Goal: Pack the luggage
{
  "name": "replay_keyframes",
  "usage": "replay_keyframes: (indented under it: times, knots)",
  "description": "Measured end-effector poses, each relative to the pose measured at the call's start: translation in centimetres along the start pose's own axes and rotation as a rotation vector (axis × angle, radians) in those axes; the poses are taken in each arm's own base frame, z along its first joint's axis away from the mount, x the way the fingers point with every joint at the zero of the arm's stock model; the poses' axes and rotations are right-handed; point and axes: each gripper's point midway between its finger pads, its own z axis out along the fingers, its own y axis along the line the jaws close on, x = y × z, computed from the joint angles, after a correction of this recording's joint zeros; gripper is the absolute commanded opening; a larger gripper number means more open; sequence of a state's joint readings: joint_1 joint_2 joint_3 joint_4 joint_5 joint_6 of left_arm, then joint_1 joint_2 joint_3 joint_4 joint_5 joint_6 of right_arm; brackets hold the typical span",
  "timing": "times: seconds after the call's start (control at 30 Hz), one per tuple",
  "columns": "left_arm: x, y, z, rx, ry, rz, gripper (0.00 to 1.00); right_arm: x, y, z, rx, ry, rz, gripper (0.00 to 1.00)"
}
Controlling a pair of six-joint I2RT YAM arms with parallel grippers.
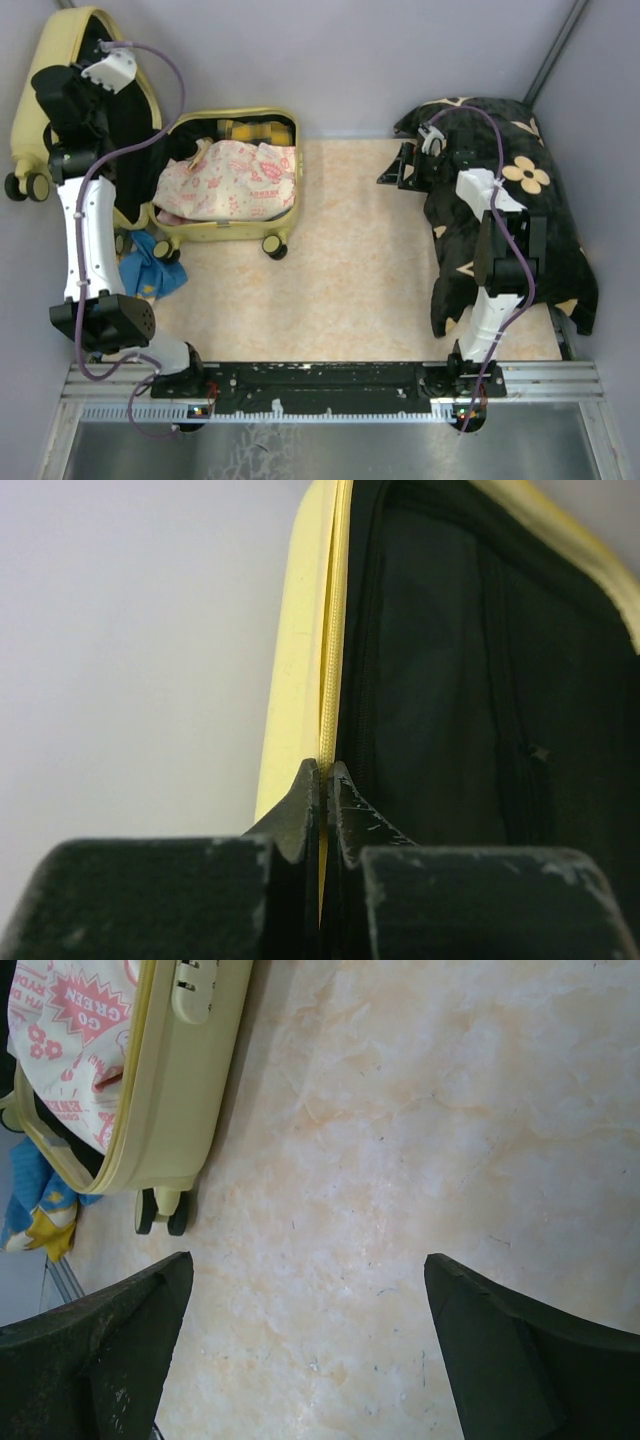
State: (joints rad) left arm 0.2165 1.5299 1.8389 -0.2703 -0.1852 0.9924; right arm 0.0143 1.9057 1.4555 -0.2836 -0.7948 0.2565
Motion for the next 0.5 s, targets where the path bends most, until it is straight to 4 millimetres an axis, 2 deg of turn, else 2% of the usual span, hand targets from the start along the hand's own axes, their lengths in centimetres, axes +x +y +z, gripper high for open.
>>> replay_keyframes:
  times: [0.1,0.2,0.33,0.5]
  knots:
    - [-2.6,-1.7,0.2,0.032,-0.054,-0.002,0.00,0.0,0.0,0.0,0.000,0.000,0.001,0.99]
    - [-6.0,-4.5,0.2,0.084,-0.129,-0.004,0.00,0.0,0.0,0.0,0.000,0.000,0.001,0.99]
    - [-10.6,-9.4,0.3,0.180,-0.228,-0.002,0.00,0.0,0.0,0.0,0.001,-0.001,0.001,0.99]
    - [-14.6,-15.4,0.7,0.279,-0.291,0.009,0.00,0.2,-0.3,0.0,0.012,-0.001,0.000,0.99]
